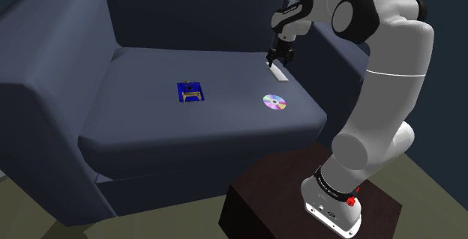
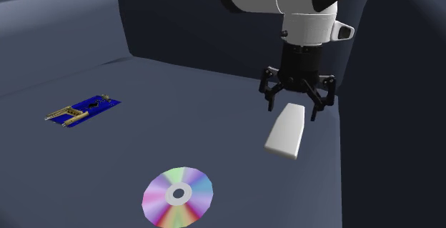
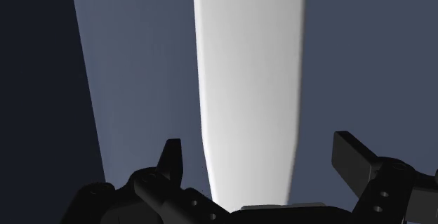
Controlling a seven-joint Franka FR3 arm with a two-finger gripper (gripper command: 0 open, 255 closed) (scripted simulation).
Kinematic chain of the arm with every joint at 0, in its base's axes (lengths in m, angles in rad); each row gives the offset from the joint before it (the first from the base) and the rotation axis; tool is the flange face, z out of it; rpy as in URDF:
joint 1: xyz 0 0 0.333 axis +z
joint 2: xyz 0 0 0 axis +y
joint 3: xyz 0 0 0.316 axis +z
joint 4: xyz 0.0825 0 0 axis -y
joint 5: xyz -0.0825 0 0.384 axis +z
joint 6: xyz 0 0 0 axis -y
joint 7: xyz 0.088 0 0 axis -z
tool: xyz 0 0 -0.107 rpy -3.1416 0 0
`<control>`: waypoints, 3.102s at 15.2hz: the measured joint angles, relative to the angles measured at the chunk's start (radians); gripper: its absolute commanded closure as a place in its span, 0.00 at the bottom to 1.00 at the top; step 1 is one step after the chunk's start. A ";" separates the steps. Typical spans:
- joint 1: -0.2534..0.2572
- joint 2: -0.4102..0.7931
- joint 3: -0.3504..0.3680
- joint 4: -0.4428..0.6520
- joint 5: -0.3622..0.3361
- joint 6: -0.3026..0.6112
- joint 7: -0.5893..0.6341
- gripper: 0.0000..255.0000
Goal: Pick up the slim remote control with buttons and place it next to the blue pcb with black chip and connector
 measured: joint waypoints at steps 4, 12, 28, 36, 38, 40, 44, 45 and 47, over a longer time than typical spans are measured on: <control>-0.004 0.027 0.004 -0.018 0.010 0.044 -0.005 0.00; -0.005 0.039 0.006 -0.023 0.014 0.061 -0.007 1.00; -0.001 0.006 0.001 -0.003 0.003 0.009 -0.001 1.00; 0.002 -0.034 -0.006 0.054 -0.012 -0.086 0.009 1.00; 0.003 -0.043 -0.007 0.069 -0.015 -0.110 0.011 1.00; 0.011 -0.061 -0.006 0.063 -0.021 -0.121 0.022 1.00; 0.068 -0.144 0.012 -0.044 -0.048 -0.094 0.098 1.00; 0.082 -0.169 0.017 -0.081 -0.056 -0.080 0.120 1.00; 0.108 -0.208 0.029 -0.129 -0.069 -0.071 0.160 1.00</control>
